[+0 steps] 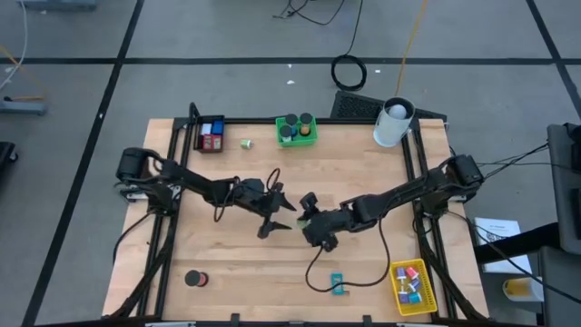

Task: Pick & Place Office items
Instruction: Put the bottom green charger adapter into the yellow basket

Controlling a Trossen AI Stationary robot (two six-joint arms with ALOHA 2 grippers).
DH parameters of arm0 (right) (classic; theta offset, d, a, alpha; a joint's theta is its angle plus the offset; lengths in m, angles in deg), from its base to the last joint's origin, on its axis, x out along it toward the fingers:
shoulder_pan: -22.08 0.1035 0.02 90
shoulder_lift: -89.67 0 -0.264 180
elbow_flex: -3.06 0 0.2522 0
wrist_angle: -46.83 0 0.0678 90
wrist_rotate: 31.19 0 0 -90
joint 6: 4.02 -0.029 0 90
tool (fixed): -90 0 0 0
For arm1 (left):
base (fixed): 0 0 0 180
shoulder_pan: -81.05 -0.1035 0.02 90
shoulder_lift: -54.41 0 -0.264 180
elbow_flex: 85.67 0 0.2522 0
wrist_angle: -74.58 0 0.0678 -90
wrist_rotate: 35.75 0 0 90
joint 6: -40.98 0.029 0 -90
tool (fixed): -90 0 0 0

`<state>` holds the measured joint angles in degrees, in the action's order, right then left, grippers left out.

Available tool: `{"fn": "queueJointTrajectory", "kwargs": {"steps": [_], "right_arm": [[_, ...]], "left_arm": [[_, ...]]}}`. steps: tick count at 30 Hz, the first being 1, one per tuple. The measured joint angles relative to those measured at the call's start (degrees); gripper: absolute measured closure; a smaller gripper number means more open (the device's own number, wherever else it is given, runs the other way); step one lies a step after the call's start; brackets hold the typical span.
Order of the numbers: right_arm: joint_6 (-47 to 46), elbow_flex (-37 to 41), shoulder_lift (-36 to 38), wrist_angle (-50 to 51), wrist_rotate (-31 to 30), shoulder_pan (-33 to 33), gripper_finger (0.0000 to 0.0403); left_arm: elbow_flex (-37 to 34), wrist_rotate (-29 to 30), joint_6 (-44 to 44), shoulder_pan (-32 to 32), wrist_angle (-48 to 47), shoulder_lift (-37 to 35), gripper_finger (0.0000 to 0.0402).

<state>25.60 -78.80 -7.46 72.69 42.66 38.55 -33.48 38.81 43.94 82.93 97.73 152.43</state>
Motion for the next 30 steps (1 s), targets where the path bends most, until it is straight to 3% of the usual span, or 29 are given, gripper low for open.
{"fn": "queueJointTrajectory", "kwargs": {"steps": [5,10,19,25,30], "right_arm": [[-9.83,0.09,3.08,10.43,-0.17,1.51,0.0265],[-29.42,0.13,8.04,25.45,4.23,4.53,0.0266],[-76.66,0.11,16.11,43.13,22.79,14.58,0.0267],[-102.87,0.23,16.96,53.64,34.44,23.46,0.0266],[-118.94,4.39,16.94,51.15,42.73,30.64,0.0263]], "left_arm": [[-0.01,8.55,3.84,1.32,-6.35,-6.48,0.0084],[-0.02,9.26,5.59,1.52,-7.37,-8.48,0.0119],[-0.09,10.1,5.53,1.48,-7.07,-5.74,0.0222],[-0.09,10.1,5.49,1.59,-8.8,-5.72,0.0264],[-0.09,10.49,4.66,1.65,-10.51,-5.71,0.0279]]}}
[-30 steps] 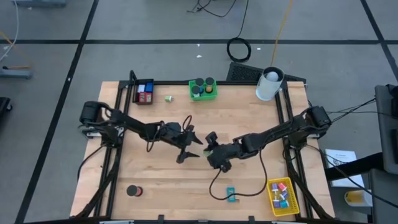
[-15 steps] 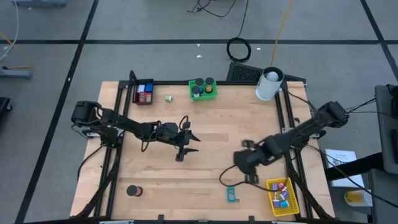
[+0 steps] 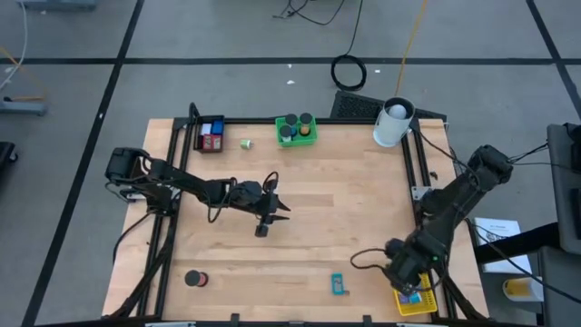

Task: Pick & Place Office items
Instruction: Put the bottom green charger adapter into the yellow basket, then put the red hourglass into the green basket

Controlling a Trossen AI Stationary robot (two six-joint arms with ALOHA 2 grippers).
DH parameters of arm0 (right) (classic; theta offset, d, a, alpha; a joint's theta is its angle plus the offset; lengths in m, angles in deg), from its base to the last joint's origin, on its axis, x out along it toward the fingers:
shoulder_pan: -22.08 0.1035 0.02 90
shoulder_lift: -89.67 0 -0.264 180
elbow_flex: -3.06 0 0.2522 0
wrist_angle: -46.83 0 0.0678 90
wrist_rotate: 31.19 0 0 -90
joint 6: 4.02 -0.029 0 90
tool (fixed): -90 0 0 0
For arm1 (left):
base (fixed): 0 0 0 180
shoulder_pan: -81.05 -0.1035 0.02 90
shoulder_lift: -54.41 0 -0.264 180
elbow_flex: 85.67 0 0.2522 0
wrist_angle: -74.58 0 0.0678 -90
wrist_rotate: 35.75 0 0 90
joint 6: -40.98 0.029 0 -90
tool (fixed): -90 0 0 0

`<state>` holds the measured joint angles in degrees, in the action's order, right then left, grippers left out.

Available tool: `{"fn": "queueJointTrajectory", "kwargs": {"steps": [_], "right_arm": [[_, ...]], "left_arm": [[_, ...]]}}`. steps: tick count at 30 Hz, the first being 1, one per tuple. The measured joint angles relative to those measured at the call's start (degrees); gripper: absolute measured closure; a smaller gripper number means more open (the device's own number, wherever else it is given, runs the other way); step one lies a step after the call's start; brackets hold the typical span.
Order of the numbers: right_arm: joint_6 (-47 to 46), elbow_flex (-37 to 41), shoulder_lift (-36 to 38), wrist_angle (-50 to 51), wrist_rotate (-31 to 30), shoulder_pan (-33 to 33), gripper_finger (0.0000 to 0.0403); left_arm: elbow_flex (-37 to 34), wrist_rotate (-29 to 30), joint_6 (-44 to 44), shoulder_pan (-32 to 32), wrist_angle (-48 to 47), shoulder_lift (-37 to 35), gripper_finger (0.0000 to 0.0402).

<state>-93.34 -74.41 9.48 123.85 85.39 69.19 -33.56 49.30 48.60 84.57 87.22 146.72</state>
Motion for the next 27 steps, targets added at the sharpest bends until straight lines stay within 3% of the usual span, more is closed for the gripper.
{"fn": "queueJointTrajectory", "kwargs": {"steps": [3,12,17,27], "right_arm": [[-6.89,3.9,-0.09,-5.84,4.84,3.68,0.0264],[-15.02,14.87,-0.11,-30.78,4.95,6.65,0.0262],[-14.75,16.64,-0.09,-32.63,4.9,6.65,0.0256],[-14.56,16.79,-0.03,-30.37,5.21,6.03,0.0196]], "left_arm": [[0.0,0.42,-0.08,0.37,-0.46,0.0,0.0279],[0.0,0.62,0.76,1.04,-0.26,0.0,0.0279],[0.0,0.72,0.87,1.02,-0.24,0.0,0.0279],[0.0,0.52,1.08,2.57,-0.93,0.0,0.0279]]}}
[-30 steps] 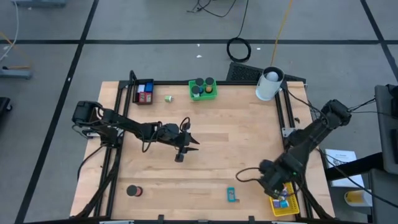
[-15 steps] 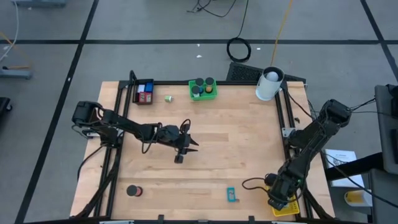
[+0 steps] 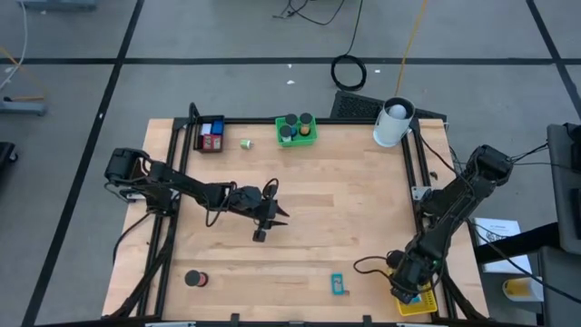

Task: Pick & Place Office items
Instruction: Put the red hourglass into the green basket

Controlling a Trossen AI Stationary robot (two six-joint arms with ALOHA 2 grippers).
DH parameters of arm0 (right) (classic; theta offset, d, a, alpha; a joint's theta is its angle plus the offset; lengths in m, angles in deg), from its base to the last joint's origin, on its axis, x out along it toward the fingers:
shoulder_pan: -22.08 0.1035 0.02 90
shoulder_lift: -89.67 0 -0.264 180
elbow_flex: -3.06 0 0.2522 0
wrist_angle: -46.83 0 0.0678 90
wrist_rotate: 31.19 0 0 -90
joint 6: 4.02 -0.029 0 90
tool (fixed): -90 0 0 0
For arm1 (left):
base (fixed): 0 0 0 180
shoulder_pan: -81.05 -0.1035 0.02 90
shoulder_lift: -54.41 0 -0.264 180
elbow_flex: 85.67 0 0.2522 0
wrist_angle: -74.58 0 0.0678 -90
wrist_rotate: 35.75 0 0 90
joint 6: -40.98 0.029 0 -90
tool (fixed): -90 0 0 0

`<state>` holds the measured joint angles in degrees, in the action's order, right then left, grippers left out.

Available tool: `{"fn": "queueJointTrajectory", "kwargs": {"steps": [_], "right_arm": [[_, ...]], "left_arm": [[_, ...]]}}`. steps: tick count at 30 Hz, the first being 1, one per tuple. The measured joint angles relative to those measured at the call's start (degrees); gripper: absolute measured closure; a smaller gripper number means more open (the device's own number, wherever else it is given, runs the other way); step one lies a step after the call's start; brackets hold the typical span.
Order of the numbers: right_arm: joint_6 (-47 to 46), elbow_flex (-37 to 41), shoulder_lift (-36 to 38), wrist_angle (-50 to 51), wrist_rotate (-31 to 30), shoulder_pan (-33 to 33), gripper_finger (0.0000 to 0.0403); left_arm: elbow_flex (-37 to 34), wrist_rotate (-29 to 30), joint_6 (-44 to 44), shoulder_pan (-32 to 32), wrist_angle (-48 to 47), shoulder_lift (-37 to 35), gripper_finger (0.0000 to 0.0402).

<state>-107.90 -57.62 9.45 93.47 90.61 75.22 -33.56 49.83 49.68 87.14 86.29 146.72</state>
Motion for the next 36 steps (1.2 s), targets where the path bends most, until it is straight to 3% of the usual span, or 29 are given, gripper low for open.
{"fn": "queueJointTrajectory", "kwargs": {"steps": [5,11,17,22,24,28,33,36], "right_arm": [[1.2,0.04,3.23,0.4,-0.57,-2.07,0.0203],[9.95,0.04,10.34,7.95,-11.8,-3.87,0.0285],[28.38,0.04,15.74,13.93,-34.06,-4.22,0.039],[47.63,1.45,16.21,9.76,-55.47,-6.91,0.0386],[57.23,4.42,16.21,3.67,-60.23,-9.59,0.0384],[76.86,13.3,16.12,-18.37,-60.06,-17.29,0.0387],[96.67,26.66,15.95,-56.74,-49.3,-28.37,0.0401],[103.23,33.37,15.99,-77.05,-48.24,-33.49,0.0399]], "left_arm": [[0.22,-1.52,-2.83,0.49,0.19,0.02,0.0279],[0.24,-0.88,-1.2,0.52,0.84,0.02,0.028],[0.24,1.1,-1.73,0.33,1.48,0.04,0.0319],[0.24,1.98,-1.66,0.33,2.81,0.04,0.039],[0.24,2.03,-1.81,0.33,3.43,0.04,0.0394],[0.24,3.52,-2.86,0.31,5.51,0.04,0.0388],[0.28,3.61,-7.45,0.26,7.9,0.04,0.0387],[0.28,3.58,-9.16,-0.04,6.44,0.04,0.0387]]}}
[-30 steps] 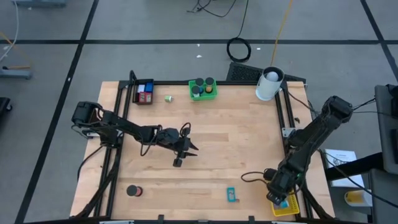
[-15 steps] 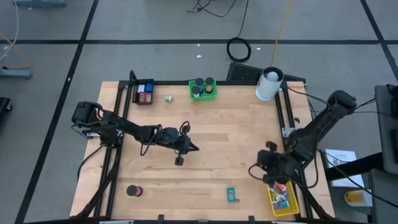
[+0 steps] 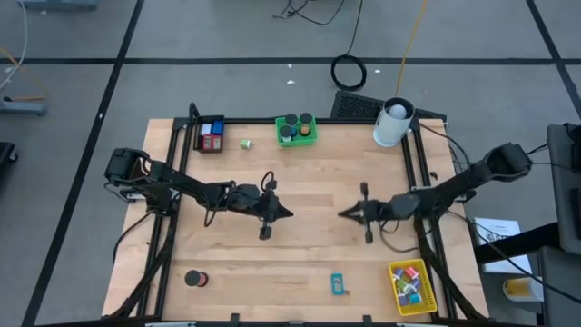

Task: Pick & Place Office items
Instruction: Put the red hourglass into the green basket

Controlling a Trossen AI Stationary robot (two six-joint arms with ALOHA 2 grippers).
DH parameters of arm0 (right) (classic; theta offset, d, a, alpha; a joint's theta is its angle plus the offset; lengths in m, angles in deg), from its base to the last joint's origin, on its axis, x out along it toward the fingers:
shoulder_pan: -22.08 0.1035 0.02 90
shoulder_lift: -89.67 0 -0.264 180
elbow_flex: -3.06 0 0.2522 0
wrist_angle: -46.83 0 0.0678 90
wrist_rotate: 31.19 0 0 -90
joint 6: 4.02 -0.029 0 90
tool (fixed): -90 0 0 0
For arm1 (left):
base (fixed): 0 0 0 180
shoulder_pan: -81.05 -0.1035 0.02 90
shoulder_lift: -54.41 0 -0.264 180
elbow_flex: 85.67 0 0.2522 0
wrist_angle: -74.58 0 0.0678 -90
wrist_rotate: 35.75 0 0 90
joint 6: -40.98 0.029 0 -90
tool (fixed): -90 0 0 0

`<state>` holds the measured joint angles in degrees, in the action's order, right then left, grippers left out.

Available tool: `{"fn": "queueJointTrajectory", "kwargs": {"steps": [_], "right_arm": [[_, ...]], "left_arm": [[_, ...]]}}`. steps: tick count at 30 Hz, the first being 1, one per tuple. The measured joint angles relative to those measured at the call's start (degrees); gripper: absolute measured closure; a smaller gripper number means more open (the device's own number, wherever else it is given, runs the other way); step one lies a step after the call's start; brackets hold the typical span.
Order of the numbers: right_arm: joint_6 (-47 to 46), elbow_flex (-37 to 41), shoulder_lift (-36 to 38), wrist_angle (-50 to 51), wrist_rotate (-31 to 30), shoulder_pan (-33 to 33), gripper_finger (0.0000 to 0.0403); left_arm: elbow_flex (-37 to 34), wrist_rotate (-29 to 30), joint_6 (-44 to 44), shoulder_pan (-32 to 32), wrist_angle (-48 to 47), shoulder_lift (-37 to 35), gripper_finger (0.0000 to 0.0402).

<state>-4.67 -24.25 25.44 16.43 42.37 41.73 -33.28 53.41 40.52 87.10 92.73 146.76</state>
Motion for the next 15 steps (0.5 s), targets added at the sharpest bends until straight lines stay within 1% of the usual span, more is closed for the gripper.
{"fn": "queueJointTrajectory", "kwargs": {"steps": [3,5,7,10,13,15], "right_arm": [[3.95,4.58,-0.02,-13.24,-0.06,-4.13,0.0396],[4.88,6.09,0.0,-18.84,-0.02,-6.22,0.0395],[4.61,6.46,0.0,-20.23,0.04,-8.34,0.0395],[3.02,6.48,-0.14,-19.53,0.93,-10.97,0.04],[1.23,6.48,-1.28,-18.08,3.91,-12.7,0.0402],[0.94,6.42,-2.7,-18.36,4.94,-13.15,0.0402]], "left_arm": [[0.0,1.54,0.99,0.04,-1.37,0.0,0.0392],[0.0,3.48,2.66,0.43,-1.77,0.0,0.0397],[0.0,4.34,3.65,0.76,-1.65,-0.06,0.0396],[0.0,5.04,4.41,1.73,-2.45,-1.41,0.0396],[-0.01,5.63,4.14,3.88,-8.17,-5.62,0.0398],[0.0,6.48,2.49,6.05,-14.33,-9.46,0.0395]]}}
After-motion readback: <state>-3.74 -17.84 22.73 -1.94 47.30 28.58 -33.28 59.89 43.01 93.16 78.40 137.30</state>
